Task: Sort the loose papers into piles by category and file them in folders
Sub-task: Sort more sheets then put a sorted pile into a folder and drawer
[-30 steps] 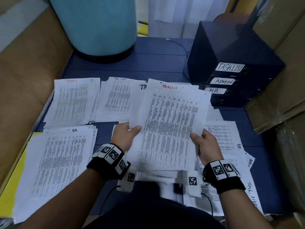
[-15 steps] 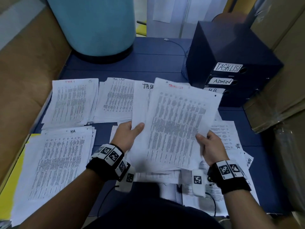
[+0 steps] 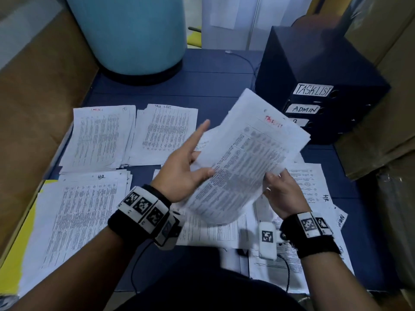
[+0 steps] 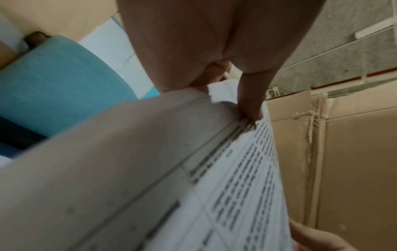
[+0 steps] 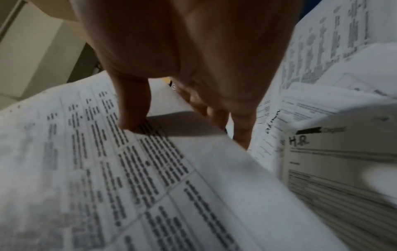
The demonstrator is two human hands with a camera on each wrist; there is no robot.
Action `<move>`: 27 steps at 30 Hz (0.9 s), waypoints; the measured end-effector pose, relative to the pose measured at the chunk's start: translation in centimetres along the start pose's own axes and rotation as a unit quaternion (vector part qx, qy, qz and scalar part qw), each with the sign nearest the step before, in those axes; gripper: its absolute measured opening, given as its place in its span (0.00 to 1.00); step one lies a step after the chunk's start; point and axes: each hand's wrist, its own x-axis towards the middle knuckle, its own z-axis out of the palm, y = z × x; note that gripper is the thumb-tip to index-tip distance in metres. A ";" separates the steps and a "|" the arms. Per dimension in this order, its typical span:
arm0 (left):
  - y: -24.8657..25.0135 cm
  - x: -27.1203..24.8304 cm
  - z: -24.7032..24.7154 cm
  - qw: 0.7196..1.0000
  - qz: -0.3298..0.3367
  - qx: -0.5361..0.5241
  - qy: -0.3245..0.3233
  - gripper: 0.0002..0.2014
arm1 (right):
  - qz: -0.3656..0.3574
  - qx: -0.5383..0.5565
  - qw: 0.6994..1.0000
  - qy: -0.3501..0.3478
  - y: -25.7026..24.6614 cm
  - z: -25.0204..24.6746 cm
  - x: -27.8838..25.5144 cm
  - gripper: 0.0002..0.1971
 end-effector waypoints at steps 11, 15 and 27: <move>-7.0 -0.6 -0.3 0.982 -0.110 0.030 0.148 0.15 | -0.073 -0.285 0.955 0.037 -0.4 3.3 -0.3 0.09; -9.2 -1.2 0.5 0.972 -0.168 0.073 0.149 0.18 | -0.015 -0.380 0.924 0.050 4.0 2.0 0.4 0.09; -11.6 -1.3 -3.7 0.955 -0.188 0.109 0.202 0.17 | -0.007 -0.315 0.948 0.037 2.8 6.5 2.4 0.10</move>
